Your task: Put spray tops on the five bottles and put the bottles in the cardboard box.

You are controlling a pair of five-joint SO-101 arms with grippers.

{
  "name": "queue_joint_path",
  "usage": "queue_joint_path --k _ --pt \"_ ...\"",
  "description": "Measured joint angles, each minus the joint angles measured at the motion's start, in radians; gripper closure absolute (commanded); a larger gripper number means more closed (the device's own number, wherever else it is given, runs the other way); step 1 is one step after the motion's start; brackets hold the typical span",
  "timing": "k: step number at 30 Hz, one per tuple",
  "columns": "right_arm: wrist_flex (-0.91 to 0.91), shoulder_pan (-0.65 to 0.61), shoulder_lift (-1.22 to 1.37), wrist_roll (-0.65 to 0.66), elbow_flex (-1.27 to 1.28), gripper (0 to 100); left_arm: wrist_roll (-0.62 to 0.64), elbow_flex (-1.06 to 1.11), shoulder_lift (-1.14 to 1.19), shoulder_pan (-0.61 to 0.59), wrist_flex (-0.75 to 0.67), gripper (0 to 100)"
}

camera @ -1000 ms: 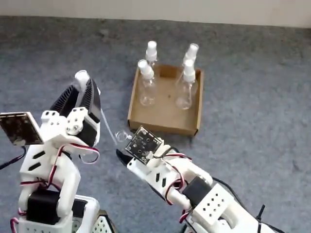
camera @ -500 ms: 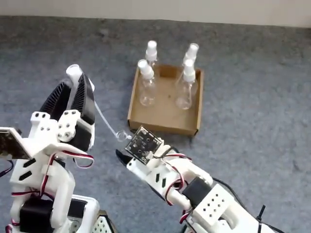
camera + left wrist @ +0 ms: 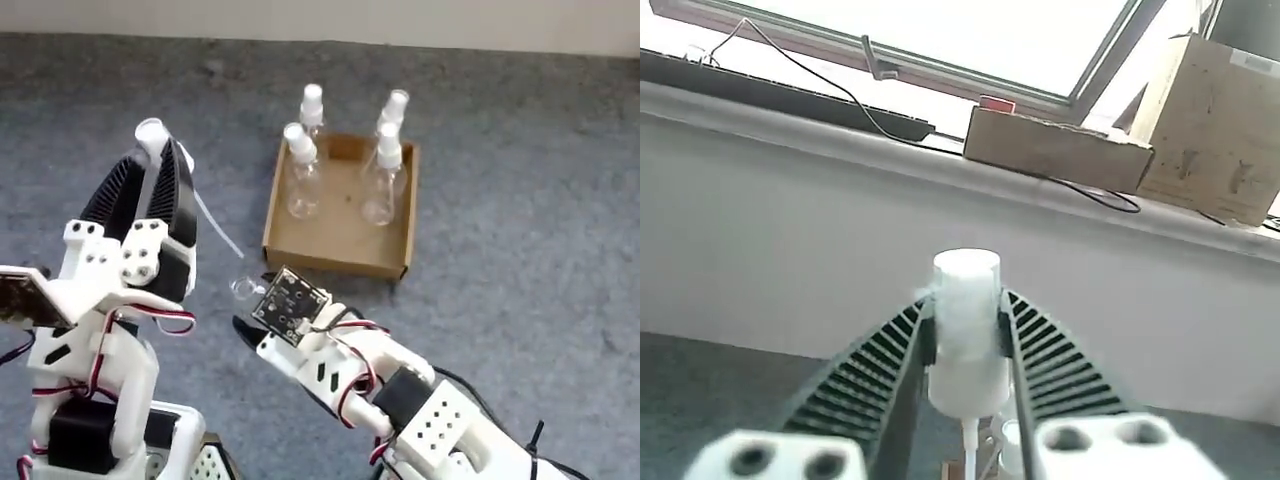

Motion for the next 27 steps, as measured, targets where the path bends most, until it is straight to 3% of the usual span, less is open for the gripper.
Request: queue_joint_path --k 6,24,27 --pt "0.000 -0.002 0.000 0.000 0.000 99.5 0.000 0.000 -0.005 -0.002 0.083 100" --pt "0.005 -0.002 0.000 0.000 0.000 99.5 -0.029 -0.015 -0.008 -0.002 0.153 99" --pt "0.035 -0.002 0.000 0.000 0.000 99.5 -0.057 0.000 0.018 -0.048 0.153 99"
